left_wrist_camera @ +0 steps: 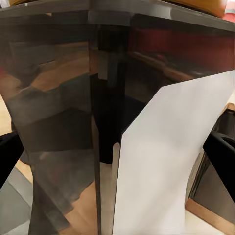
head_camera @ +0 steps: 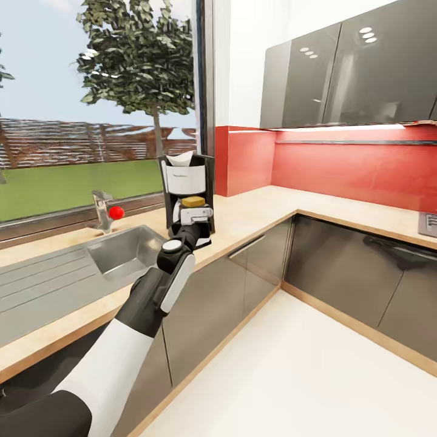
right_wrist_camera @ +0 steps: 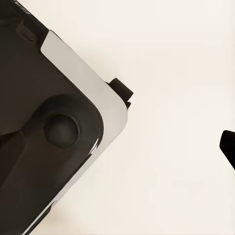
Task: Set up a coffee station on the kitchen countertop: keep the coffee maker on the countertop, move the bottle of coffee from the kitchen shelf to the counter next to the coffee maker, place a paper coffee filter on top of the coffee maker, put the saucer next to the coffee maker with the coffee cup on the saucer, and place the electric kettle next to the coffee maker.
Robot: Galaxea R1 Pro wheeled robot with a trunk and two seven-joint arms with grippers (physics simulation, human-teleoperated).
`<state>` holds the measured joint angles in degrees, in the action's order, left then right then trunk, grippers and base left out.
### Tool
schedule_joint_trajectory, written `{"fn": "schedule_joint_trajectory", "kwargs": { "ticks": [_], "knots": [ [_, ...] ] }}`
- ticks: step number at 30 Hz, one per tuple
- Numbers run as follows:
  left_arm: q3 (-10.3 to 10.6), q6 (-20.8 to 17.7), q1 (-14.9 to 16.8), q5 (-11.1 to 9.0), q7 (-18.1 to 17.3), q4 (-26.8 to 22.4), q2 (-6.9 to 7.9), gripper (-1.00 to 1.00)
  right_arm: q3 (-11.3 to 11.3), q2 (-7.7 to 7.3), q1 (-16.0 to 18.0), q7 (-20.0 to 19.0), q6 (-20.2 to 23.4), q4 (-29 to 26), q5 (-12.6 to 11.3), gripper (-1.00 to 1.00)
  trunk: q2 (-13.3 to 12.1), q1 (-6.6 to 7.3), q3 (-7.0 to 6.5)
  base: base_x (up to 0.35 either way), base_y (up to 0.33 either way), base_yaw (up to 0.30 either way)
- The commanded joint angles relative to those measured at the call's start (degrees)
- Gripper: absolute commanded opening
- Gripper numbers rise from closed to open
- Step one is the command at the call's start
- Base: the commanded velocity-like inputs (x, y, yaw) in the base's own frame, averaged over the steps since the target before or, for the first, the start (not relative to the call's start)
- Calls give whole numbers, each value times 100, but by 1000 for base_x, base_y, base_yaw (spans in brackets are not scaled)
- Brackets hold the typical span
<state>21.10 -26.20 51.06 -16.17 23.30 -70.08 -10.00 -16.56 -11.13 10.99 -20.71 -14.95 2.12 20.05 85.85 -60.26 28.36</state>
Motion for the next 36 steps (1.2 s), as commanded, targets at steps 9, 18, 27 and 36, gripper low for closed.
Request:
{"fn": "schedule_joint_trajectory", "kwargs": {
  "ticks": [9,18,27,36],
  "knots": [
    [9,-8,5,-60,52,69,0,-100,-17,5,9,5,-36,17,-1,100,3,-1,31,57,-30,0],
    [9,-4,4,-69,52,104,0,-100,-14,4,9,5,-35,17,-1,100,3,-1,67,39,-39,0],
    [9,-6,4,-77,52,96,0,-100,-14,5,9,5,-36,17,-1,100,3,-1,67,18,-152,25],
    [11,-7,6,-79,54,92,0,-100,-13,6,9,5,-37,18,-1,100,3,-1,67,0,-46,228]
  ]
}}
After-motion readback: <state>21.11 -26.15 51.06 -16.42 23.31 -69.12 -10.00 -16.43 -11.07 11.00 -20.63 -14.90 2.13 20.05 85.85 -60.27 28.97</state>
